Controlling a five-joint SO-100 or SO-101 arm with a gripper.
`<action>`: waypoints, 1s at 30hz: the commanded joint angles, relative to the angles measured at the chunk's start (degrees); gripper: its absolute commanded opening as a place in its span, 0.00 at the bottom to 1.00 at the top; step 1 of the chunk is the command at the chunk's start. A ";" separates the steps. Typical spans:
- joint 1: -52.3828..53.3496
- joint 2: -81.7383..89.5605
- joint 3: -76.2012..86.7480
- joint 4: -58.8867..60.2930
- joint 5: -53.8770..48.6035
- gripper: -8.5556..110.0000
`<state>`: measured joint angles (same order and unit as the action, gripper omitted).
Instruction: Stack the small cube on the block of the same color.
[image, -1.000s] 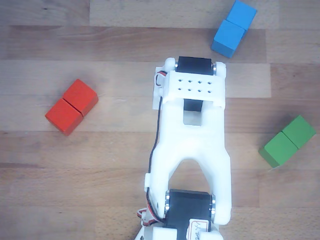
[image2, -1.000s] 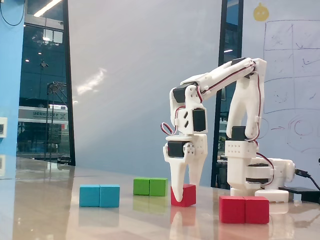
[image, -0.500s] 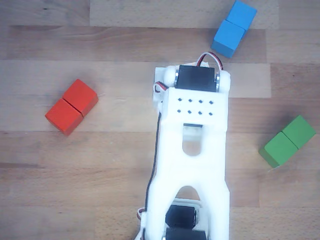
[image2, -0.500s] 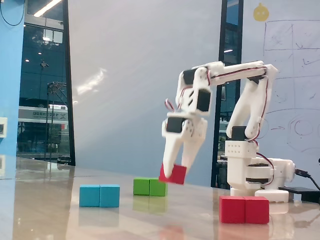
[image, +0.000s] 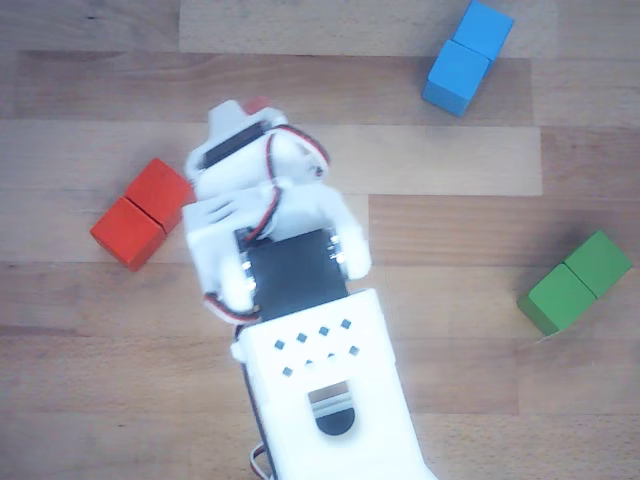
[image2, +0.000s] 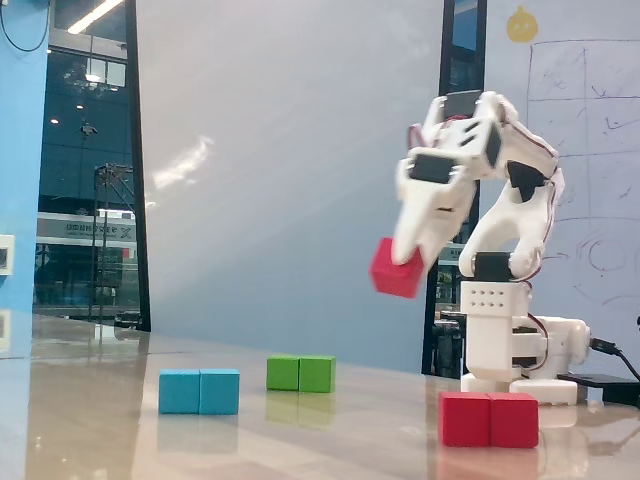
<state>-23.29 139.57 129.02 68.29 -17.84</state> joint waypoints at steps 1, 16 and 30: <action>-8.35 1.23 -8.00 -0.09 0.26 0.11; -15.29 -26.19 -22.94 -0.44 -0.35 0.11; -15.73 -31.90 -23.38 4.92 -0.53 0.12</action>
<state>-38.41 107.49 112.59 71.63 -17.84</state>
